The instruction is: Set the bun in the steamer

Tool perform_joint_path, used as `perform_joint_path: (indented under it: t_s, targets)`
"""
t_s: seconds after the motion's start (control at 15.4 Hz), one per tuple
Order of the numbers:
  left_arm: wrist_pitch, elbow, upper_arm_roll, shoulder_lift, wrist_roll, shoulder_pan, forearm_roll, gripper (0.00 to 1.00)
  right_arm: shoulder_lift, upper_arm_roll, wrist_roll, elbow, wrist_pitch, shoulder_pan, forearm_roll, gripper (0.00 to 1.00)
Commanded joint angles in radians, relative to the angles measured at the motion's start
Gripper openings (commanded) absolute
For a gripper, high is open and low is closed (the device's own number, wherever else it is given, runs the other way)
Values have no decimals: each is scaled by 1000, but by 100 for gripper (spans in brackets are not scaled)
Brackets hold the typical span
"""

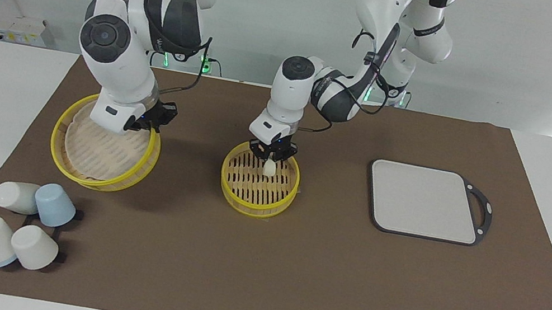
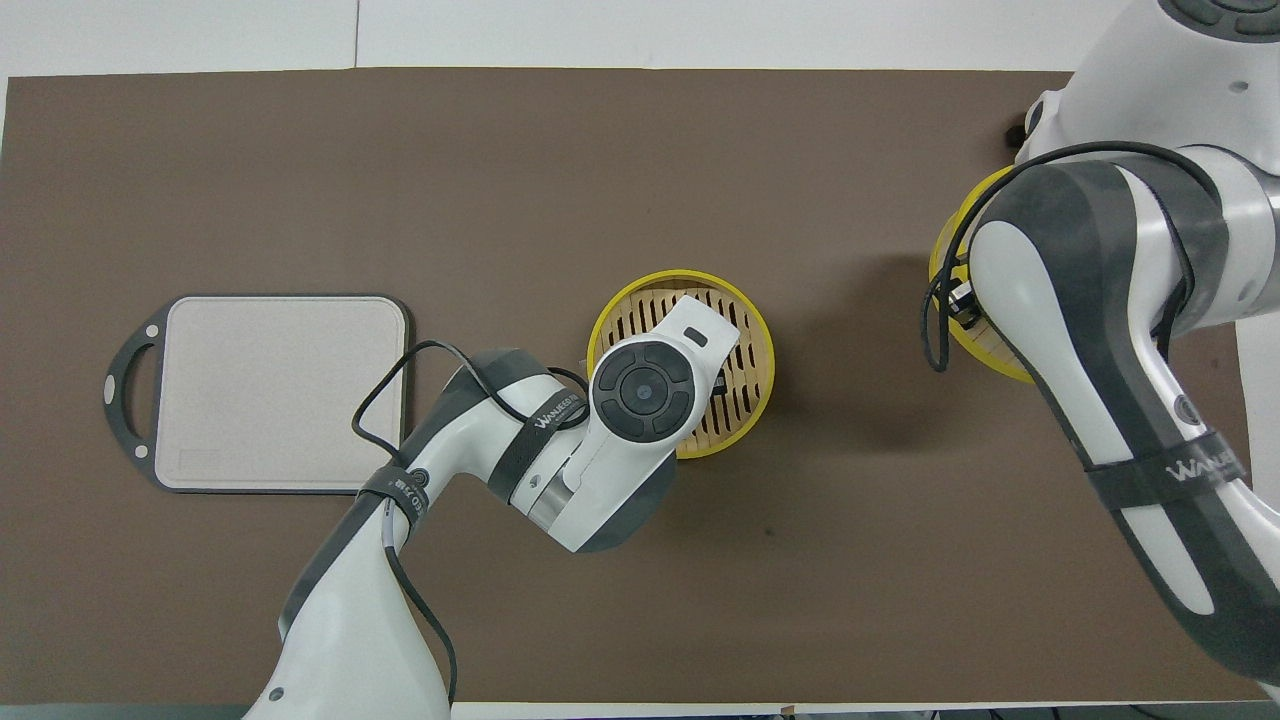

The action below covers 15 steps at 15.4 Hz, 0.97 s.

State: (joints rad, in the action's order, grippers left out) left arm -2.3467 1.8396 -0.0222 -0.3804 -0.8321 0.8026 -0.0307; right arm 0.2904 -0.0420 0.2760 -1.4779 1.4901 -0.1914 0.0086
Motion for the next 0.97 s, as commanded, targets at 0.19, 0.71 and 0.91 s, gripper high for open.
perform_joint_path:
  t_s: [0.19, 0.71, 0.91]
  targets:
    - [-59, 9, -16, -8, -88, 10, 14, 100, -39, 5, 12, -41, 21, 6, -10, 0]
    - [166, 9, -21, 139, -33, -60, 15, 100, -25, 17, -372, -48, 211, -216, 46, 0]
    - [471, -26, -22, 326, 276, -289, 11, 100, 15, 16, -590, -47, 332, -319, 126, 0]
